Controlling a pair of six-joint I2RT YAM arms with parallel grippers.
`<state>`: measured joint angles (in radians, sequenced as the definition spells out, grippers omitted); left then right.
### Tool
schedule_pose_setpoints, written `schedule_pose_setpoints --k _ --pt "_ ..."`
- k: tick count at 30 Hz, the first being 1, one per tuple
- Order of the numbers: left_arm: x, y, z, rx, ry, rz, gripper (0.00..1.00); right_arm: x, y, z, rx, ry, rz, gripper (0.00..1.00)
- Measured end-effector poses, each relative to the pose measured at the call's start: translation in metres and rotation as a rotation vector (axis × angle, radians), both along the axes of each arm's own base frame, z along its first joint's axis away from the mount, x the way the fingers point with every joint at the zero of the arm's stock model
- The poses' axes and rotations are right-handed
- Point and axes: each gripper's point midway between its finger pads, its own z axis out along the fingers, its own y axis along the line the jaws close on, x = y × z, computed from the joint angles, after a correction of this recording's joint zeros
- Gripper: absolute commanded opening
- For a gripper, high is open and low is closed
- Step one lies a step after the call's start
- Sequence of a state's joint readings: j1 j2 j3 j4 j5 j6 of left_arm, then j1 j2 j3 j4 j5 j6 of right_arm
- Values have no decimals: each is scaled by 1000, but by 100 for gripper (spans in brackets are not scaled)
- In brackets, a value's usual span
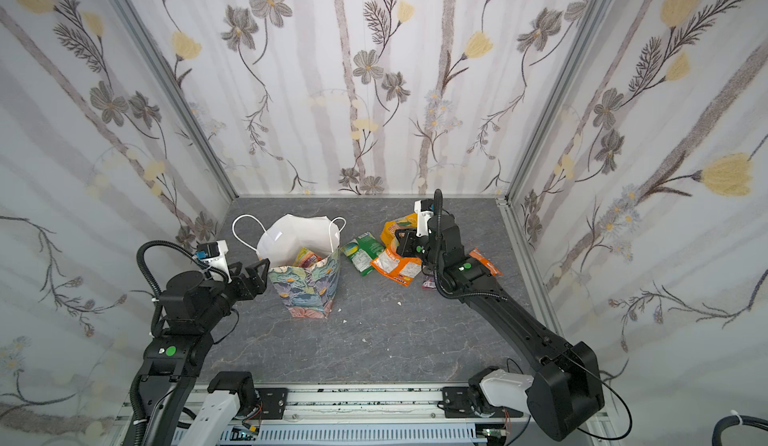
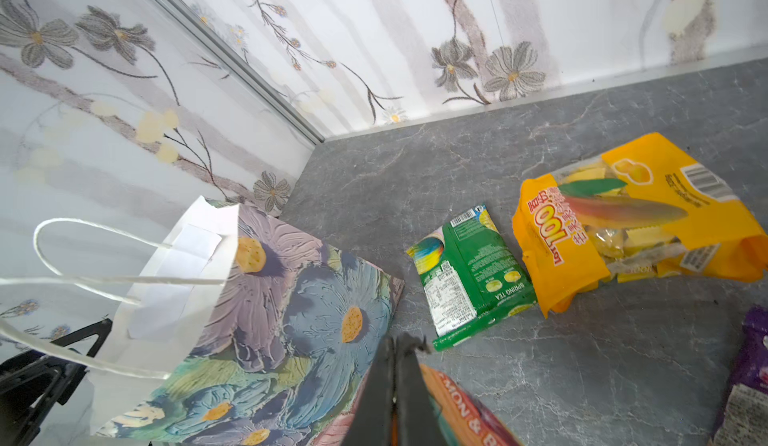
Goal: Place the snacks into the paper bag
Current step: 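Lift the orange packet high with the right gripper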
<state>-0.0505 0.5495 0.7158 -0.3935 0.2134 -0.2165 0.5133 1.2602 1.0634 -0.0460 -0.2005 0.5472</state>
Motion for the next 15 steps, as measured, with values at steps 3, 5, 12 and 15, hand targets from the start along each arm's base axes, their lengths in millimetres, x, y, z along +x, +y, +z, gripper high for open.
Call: schedule_pose_setpoints --k 3,5,12,15 --pt "0 0 0 0 -1 0 83 0 9 29 12 -61 27 0" --pt "0 0 0 0 -1 0 83 -1 13 44 15 -87 39 0" --pt "0 0 1 0 -3 -1 83 -7 28 98 30 -190 81 0" --pt "-1 0 1 -1 -5 -1 83 -4 37 117 30 -221 92 0"
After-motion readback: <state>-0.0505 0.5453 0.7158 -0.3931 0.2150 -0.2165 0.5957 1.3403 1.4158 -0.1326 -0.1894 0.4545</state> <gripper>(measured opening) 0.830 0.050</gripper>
